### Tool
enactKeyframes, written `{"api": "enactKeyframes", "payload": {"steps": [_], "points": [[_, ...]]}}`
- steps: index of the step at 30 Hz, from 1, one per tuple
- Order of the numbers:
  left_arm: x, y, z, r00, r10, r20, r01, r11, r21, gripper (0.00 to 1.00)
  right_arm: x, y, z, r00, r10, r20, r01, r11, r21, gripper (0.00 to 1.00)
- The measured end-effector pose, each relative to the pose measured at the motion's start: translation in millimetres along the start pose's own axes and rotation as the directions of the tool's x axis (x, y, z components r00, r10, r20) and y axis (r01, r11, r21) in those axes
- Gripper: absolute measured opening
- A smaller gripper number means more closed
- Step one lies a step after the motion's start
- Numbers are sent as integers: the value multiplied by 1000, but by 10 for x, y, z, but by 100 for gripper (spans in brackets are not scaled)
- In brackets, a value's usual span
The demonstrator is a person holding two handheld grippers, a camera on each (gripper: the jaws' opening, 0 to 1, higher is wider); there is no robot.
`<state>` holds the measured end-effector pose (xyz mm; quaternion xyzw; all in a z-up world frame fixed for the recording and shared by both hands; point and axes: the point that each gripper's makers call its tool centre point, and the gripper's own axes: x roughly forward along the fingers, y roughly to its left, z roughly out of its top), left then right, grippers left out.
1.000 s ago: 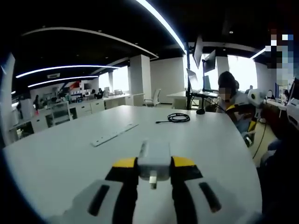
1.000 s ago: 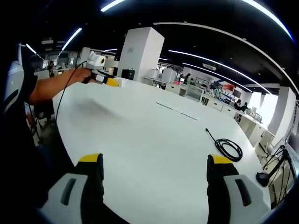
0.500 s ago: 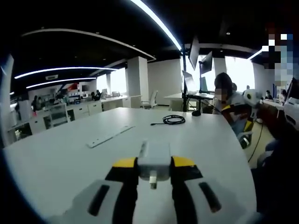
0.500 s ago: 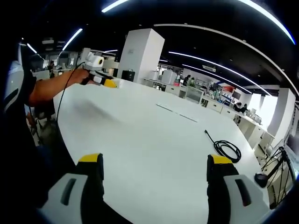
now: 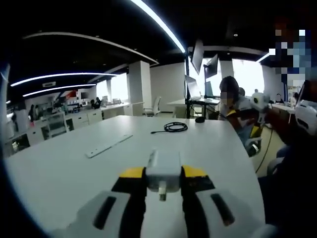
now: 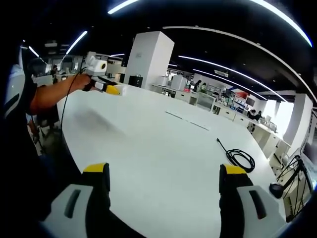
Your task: Plug the desk Type‑C cable into the charger adapter.
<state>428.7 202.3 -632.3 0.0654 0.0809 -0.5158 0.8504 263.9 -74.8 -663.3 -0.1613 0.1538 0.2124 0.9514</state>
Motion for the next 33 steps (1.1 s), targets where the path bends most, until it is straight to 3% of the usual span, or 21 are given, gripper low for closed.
{"api": "enactKeyframes", "payload": {"steps": [17, 33], "points": [[-114, -358, -96, 998, -64, -1, 64, 998, 21, 24, -78, 36, 6, 1000, -4, 3, 4, 1000, -3, 92], [-160, -681, -312, 991, -134, -22, 135, 991, 12, 24, -114, 84, 4, 1000, 11, -7, -11, 1000, -21, 91]]}}
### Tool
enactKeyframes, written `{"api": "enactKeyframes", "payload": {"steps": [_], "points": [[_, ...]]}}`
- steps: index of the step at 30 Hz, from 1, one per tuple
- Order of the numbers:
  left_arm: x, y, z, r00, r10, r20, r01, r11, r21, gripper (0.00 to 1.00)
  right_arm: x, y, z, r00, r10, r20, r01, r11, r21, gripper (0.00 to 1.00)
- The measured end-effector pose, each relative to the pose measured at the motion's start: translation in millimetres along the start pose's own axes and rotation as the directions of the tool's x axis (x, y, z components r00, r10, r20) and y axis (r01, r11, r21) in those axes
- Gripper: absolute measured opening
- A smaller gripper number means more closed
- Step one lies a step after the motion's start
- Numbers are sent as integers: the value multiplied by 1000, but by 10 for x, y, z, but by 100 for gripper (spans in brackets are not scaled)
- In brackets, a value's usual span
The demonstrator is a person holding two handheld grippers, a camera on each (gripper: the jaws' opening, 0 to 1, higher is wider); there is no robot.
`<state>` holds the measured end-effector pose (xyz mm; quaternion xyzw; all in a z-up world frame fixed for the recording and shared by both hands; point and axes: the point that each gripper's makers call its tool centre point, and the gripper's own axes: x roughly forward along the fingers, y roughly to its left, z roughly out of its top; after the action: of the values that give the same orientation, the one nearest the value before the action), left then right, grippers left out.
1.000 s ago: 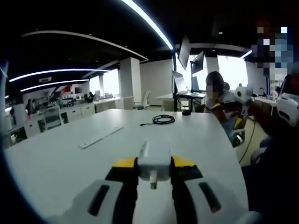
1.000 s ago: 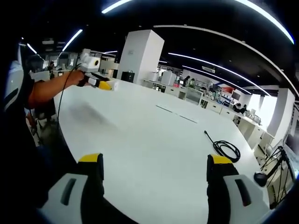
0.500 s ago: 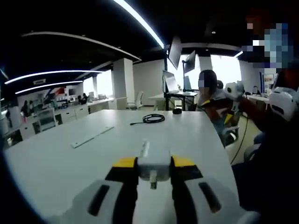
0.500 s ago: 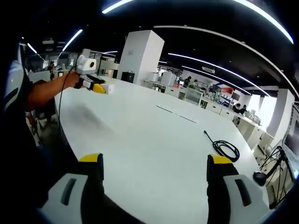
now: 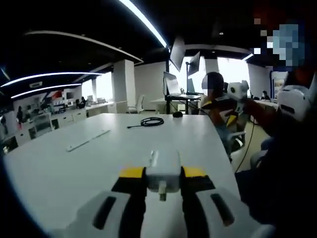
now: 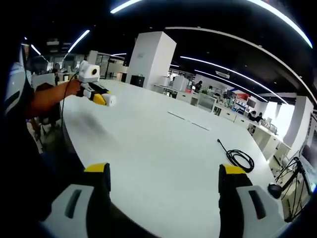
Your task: Plug the desk Type‑C cable into the charger adapter.
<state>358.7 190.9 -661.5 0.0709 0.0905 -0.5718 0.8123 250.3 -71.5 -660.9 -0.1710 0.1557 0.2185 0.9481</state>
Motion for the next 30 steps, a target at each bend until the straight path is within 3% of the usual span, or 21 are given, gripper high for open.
{"api": "enactKeyframes", "payload": {"steps": [15, 23, 30], "points": [[42, -205, -234, 999, -34, -23, 34, 999, -11, 24, 18, 115, 8, 999, 40, -22, -41, 999, -35, 89], [160, -184, -423, 997, -51, -59, 50, 999, -12, 24, 12, 154, -3, 998, 49, -28, -50, 998, -42, 89], [227, -227, -495, 995, -77, -56, 76, 997, -25, 25, 32, 147, -62, 998, 50, -39, -51, 998, -33, 89]]}}
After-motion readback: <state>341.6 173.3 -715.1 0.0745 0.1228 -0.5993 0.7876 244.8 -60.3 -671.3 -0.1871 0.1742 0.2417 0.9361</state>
